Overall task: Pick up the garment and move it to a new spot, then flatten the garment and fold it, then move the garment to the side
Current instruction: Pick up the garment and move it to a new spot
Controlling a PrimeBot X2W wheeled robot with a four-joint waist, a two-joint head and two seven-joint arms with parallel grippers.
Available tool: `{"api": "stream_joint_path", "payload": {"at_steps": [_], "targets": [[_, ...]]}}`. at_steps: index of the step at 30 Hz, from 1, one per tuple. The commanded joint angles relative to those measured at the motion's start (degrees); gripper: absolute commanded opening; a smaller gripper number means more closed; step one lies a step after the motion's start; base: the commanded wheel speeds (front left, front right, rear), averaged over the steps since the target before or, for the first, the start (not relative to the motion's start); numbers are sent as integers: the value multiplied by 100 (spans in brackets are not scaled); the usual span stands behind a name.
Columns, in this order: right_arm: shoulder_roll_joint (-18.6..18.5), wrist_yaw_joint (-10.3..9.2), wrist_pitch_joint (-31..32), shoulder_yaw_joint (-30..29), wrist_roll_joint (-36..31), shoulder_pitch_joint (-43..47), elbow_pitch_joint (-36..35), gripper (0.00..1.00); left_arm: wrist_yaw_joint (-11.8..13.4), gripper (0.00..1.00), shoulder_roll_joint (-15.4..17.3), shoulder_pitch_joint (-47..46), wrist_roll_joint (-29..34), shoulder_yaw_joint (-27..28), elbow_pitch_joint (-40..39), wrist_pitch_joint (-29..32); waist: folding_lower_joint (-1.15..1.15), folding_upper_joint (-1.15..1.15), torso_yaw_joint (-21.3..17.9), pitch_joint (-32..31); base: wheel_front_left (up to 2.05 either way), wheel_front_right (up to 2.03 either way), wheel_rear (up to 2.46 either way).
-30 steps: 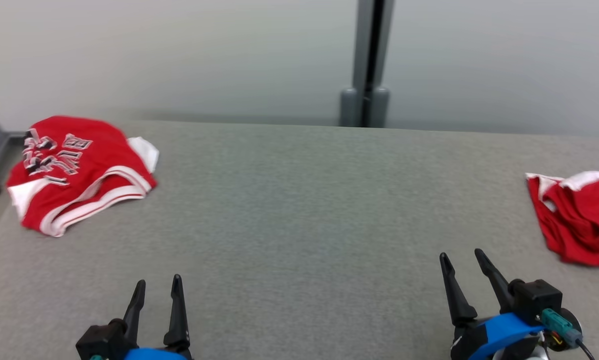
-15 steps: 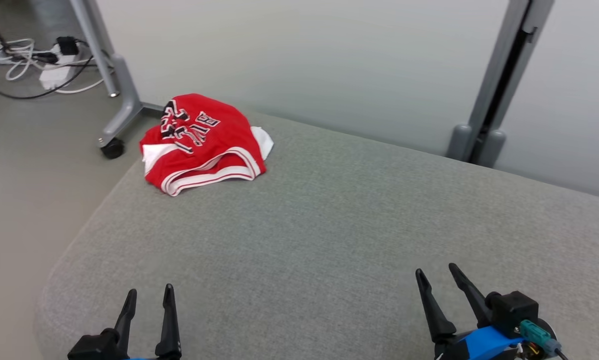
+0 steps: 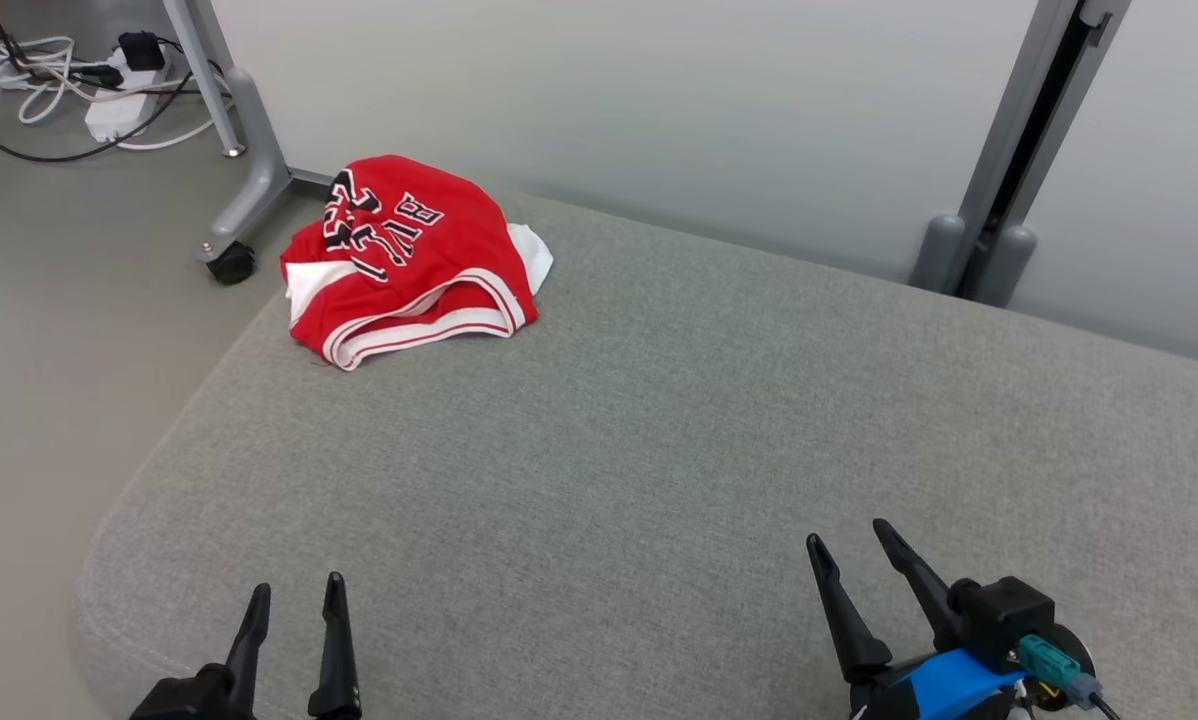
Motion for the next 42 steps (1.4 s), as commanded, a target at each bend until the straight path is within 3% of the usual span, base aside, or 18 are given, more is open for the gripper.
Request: {"api": "stream_joint_path", "payload": {"at_steps": [1, 5, 10, 15, 21, 24, 32, 40, 41, 42], "targets": [[-11, 0, 20, -17, -55, -52, -63, 100, 28, 100, -12, -19, -52, 51, -13, -40, 0, 0, -29, 64, 0, 0, 0], [-12, 0, 105, -134, -223, -167, -208, 100, 19, 100, 2, -228, -183, 349, -226, -65, 0, 0, -115, 310, 0, 0, 0], [-12, 0, 312, -359, -584, -489, -659, 100, 132, 100, 594, -1125, -77, 948, -923, 18, 0, 0, -358, 928, 0, 0, 0], [-13, 0, 536, -418, -825, -850, -1141, 100, 20, 100, 1258, -2453, -111, 1302, -941, 441, 0, 0, -698, 1575, 0, 0, 0], [-13, 0, 827, -414, -1091, -1128, -1730, 100, -406, 100, 1536, -4140, -376, 1141, 256, 1068, 0, 0, -1110, 2353, 0, 0, 0], [-13, 0, 927, -436, -1196, -1184, -1933, 100, -585, 100, 1444, -4740, -399, 900, 1073, 1327, 0, 0, -1256, 2677, 0, 0, 0], [-12, 0, 1000, -504, -1312, -1232, -2365, 100, -971, 100, 1358, -5534, -440, 440, 2577, 1788, 0, 0, -1499, 3262, 0, 0, 0], [-12, 0, 971, -491, -1211, -1223, -2695, 100, -1166, 100, 1446, -6001, -614, 12, 3693, 2290, 0, 0, -1720, 3555, 0, 0, 0], [-12, 0, 951, -511, -1212, -1222, -2720, 100, -1179, 98, 1430, -6001, -640, -78, 3762, 2344, 0, 0, -1733, 3551, 0, 0, 0], [-12, 0, 940, -530, -1199, -1229, -2742, 100, -1187, 45, 1440, -6016, -659, -138, 3804, 2356, 0, 0, -1746, 3548, 0, 0, 0]]}}
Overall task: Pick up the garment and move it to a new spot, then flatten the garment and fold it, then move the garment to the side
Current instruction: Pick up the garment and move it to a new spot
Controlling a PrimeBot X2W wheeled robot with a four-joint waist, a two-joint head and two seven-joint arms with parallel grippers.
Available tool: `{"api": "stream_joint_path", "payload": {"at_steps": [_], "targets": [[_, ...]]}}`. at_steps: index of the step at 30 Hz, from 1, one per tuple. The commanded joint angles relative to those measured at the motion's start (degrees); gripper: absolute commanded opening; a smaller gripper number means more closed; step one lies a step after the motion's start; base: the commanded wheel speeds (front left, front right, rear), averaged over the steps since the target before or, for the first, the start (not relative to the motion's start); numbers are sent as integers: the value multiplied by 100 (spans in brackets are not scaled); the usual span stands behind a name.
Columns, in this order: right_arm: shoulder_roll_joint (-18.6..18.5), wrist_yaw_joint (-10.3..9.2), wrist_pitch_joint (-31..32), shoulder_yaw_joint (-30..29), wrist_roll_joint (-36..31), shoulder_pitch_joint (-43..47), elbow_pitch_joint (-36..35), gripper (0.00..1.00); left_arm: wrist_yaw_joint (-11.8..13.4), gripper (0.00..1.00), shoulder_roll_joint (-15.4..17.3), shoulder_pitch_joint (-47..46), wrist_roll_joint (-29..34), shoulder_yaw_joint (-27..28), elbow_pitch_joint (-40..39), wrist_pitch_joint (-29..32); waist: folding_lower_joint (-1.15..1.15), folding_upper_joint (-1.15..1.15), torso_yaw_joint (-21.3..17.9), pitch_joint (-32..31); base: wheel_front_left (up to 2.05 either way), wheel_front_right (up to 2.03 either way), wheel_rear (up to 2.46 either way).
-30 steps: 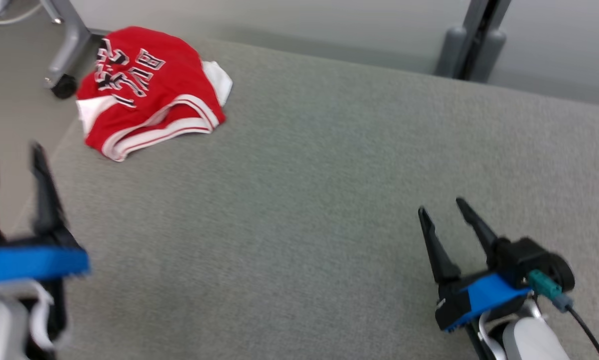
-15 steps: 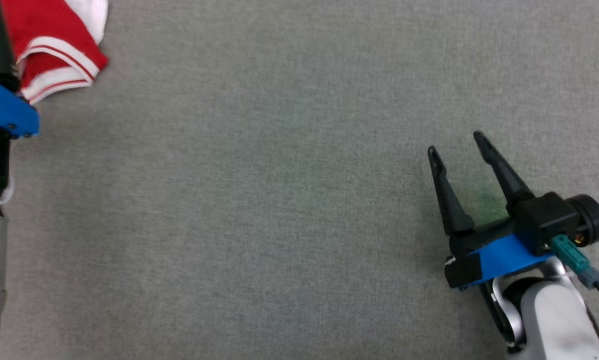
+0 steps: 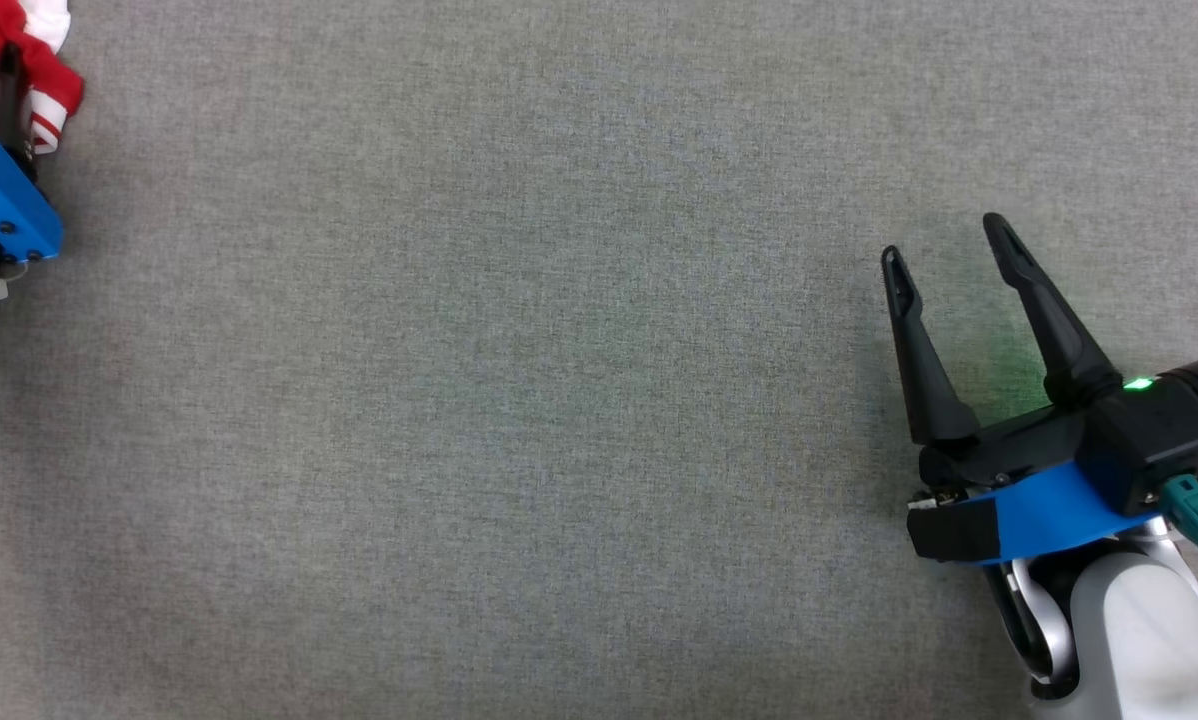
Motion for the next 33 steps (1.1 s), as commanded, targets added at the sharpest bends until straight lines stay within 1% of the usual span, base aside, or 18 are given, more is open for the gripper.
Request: {"api": "stream_joint_path", "payload": {"at_steps": [1, 2, 6, 10, 15, 20, 24, 27, 30, 33], "targets": [[-12, 0, -43, -27, 25, -50, -36, 100, -54, 18, -42, 45, -28, -128, 81, 30, 0, 0, -15, -12, 0, 0, 0], [-12, 0, -63, -38, 40, -69, -33, 100, -56, 0, -21, 16, -42, -211, 70, -32, 0, 0, -24, -32, 0, 0, 0], [-11, 0, -162, -37, 129, -92, 115, 100, -36, 0, 201, -25, -178, -455, -18, -281, 0, 0, -44, -231, 0, 0, 0], [-11, 0, -273, 9, 263, -78, 342, 100, -35, 0, 437, 7, -281, -727, -130, -457, 0, 0, -84, -580, 0, 0, 0], [-10, 0, -459, -2, 422, 1, 728, 100, -36, 0, 805, 7, -335, -1093, -446, -643, 0, 0, -192, -1222, 0, 0, 0], [-10, 0, -653, -74, 636, 176, 1156, 100, -36, 0, 1082, -95, -327, -1568, -1112, -634, 0, 0, -386, -1991, 0, 0, 0], [-10, 0, -796, -142, 817, 360, 1480, 100, -37, 0, 1156, -163, -320, -1819, -1921, -437, 0, 0, -599, -2554, 0, 0, 0], [-11, 0, -891, -209, 950, 494, 1683, 100, -16, 0, 1089, -159, -378, -1880, -2605, -245, 0, 0, -787, -2876, 0, 0, 0], [-12, 0, -975, -337, 1020, 595, 1833, 100, 92, 0, 920, -127, -610, -1844, -3380, -21, 0, 0, -959, -3065, 0, 0, 0], [-10, 0, -1038, -496, 1046, 656, 1940, 100, 292, 0, 664, -18, -963, -1769, -4102, 205, 0, 0, -1103, -3138, 0, 0, 0]]}}
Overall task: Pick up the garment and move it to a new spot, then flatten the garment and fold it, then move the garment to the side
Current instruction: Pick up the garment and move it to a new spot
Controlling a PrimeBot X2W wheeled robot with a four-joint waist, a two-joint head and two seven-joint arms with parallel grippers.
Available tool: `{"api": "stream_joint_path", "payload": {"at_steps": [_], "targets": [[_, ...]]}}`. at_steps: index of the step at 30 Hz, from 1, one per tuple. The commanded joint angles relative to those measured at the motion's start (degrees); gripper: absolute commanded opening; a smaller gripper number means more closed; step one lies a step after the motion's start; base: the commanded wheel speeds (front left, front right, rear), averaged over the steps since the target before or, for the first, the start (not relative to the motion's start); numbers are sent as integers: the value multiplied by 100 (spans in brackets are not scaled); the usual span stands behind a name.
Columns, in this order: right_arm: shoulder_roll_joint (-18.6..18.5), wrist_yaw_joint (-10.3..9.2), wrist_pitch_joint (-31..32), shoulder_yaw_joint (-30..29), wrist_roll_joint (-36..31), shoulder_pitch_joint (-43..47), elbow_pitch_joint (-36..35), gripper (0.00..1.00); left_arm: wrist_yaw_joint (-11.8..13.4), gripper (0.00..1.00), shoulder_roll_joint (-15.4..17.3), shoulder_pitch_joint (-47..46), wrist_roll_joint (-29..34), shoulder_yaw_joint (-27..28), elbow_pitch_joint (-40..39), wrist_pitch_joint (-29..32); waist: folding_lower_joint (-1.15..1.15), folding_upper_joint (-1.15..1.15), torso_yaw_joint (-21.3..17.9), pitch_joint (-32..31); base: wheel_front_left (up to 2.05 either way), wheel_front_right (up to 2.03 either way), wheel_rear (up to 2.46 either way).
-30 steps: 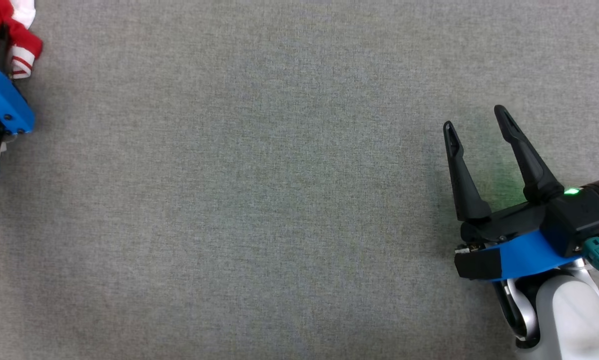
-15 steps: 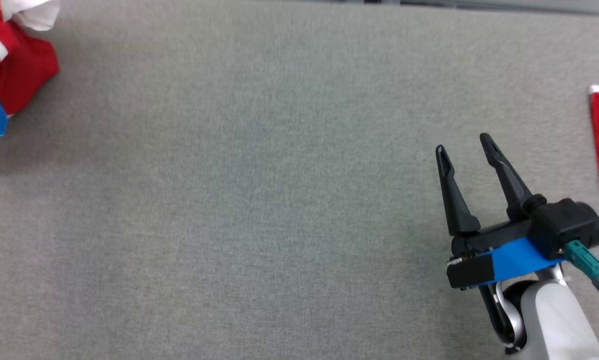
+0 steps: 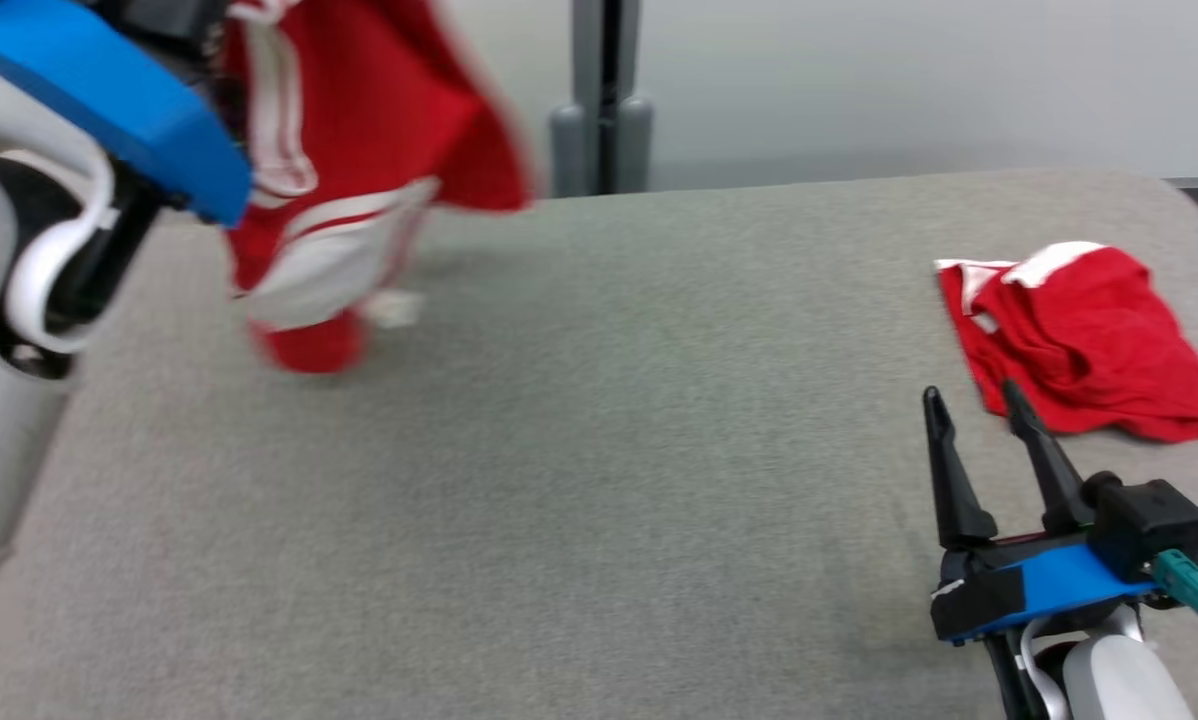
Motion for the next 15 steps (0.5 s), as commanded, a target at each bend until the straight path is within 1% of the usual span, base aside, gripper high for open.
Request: {"api": "stream_joint_path", "payload": {"at_steps": [1, 5, 8, 10, 12, 15], "targets": [[-7, 0, -48, -87, 16, 87, 38, 100, 129, 0, -150, 116, -169, 54, -296, 71, 2, 0, -266, -207, 0, 0, 0], [-6, 0, -106, -280, 8, 90, 97, 100, 537, 0, -610, 337, -646, 116, -985, 257, 2, 0, -381, -110, 0, 0, 0], [-5, 0, -156, -370, 8, 31, 153, 100, 842, 0, -903, 698, -972, 66, -1202, 382, 2, 0, -440, 24, 0, 0, 0], [-7, 0, -186, -362, 36, -46, 191, 100, 1014, 0, -1003, 990, -1081, 21, -1117, 383, 2, 0, -490, 137, 0, 0, 0], [-7, 0, -212, -306, 79, -127, 225, 100, 1135, 0, -1042, 1342, -1206, 4, -845, 365, 2, 0, -551, 277, 0, 0, 0], [-7, 0, -255, -171, 149, -281, 267, 100, 1203, 0, -928, 1711, -1296, 94, -148, 229, 2, 0, -659, 529, 0, 0, 0]]}}
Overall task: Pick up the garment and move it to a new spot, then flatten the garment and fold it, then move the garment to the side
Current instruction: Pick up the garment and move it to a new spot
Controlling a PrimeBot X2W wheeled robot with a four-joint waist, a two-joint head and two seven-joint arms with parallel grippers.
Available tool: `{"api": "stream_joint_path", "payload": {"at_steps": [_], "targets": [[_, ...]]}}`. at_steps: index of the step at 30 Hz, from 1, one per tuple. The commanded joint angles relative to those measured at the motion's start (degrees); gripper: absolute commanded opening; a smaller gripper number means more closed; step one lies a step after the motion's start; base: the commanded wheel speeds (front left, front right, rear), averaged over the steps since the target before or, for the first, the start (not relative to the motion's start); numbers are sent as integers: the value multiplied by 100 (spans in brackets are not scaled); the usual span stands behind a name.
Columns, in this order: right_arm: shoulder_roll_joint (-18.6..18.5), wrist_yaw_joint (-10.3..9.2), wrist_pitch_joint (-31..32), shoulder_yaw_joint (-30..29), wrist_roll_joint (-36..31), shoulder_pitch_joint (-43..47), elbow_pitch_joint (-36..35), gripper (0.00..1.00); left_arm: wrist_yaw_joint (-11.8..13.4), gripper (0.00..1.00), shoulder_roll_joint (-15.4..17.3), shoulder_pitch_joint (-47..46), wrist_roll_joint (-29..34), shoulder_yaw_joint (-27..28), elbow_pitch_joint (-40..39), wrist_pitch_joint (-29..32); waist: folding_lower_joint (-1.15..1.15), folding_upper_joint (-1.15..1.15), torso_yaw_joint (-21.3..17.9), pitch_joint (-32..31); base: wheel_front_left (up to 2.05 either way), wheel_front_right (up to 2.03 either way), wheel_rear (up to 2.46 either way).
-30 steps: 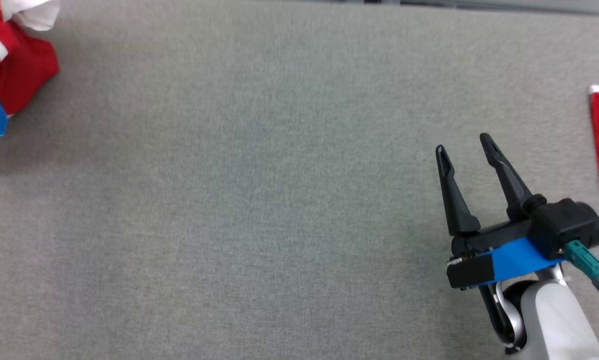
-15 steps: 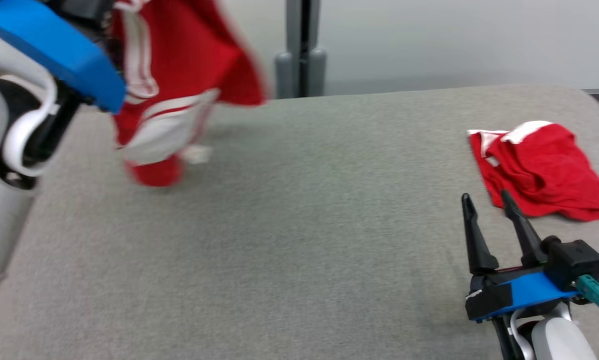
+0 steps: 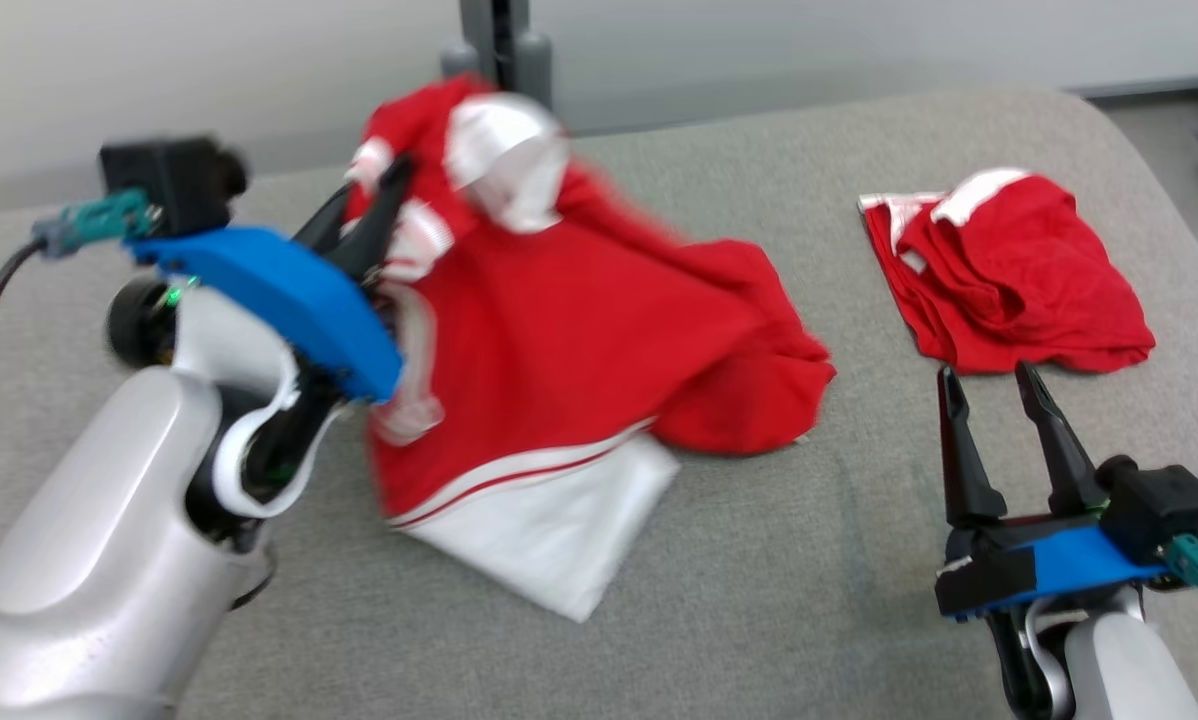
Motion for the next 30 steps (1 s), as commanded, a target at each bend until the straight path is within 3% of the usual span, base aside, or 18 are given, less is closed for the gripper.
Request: {"api": "stream_joint_path", "payload": {"at_steps": [1, 7, 8, 9, 10, 21, 30], "targets": [[-6, 0, -54, 65, 52, -148, 19, 100, 19, 0, 168, 98, 101, 55, 390, -157, 0, 0, -39, 167, 0, 0, 0], [-6, 0, -139, 223, 118, -412, 85, 100, -137, 0, 412, 259, 253, 230, 1924, -757, 0, 0, -238, 662, 0, 0, 0], [-6, 0, -148, 221, 108, -443, 95, 100, -183, 16, 413, 227, 297, 230, 2101, -879, 0, 0, -246, 715, 0, 0, 0], [-6, 0, -162, 210, 88, -459, 103, 100, -237, 45, 396, 188, 332, 233, 2249, -1001, 0, 0, -245, 755, 0, 0, 0], [-6, 0, -160, 199, 75, -461, 121, 100, -310, 100, 381, 145, 391, 210, 2359, -1135, 0, 0, -239, 783, 0, 0, 0], [-6, 0, -204, 285, -82, -531, 302, 100, -814, 100, 102, -50, 977, -111, 2971, -2379, 0, 0, 62, 587, 0, 0, 0], [-6, 0, -129, 264, -285, -319, 393, 100, -723, 100, -145, 710, 1016, -50, 2716, -2799, 0, 0, 472, -35, 0, 0, 0]]}}
